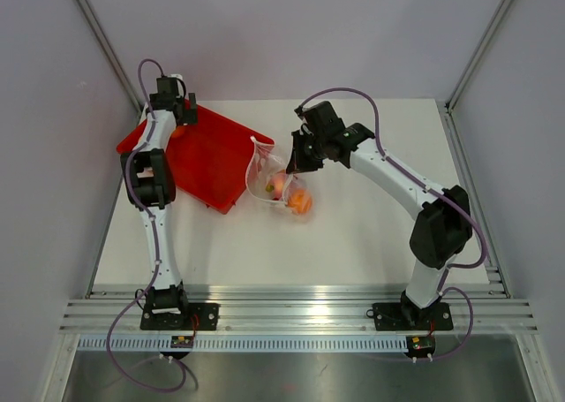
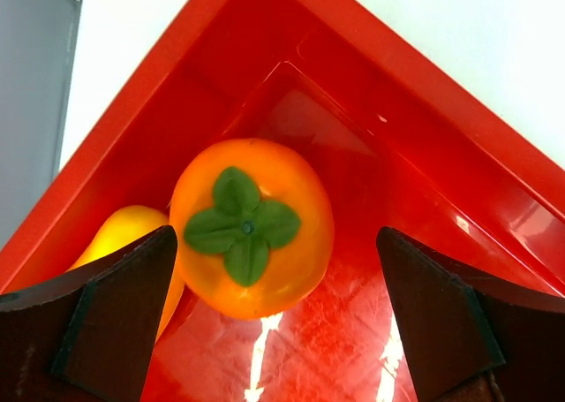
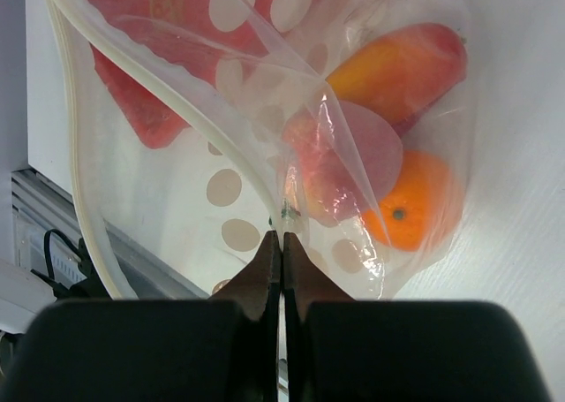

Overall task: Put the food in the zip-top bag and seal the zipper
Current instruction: Pick up the fake fruit from the bin.

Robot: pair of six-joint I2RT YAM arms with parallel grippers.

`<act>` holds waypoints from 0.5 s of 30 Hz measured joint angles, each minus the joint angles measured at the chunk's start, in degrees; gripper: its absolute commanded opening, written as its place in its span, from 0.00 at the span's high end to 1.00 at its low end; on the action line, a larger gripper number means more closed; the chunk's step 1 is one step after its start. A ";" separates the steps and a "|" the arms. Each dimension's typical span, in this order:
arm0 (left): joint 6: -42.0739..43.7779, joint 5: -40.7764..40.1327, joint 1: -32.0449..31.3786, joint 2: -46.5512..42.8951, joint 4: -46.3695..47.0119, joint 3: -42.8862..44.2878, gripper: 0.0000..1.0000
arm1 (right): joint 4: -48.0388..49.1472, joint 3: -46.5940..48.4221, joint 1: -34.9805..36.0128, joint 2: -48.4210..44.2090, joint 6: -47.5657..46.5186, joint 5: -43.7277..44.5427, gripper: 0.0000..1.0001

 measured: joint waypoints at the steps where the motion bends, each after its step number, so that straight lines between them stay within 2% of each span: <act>1: 0.09 0.00 0.00 0.46 0.17 0.24 0.01 | 0.02 0.00 -0.07 0.20 0.02 0.00 1.00; 15: 0.35 -0.04 0.55 2.64 1.03 1.46 0.01 | -0.20 0.76 -0.92 2.29 -0.02 -0.20 1.00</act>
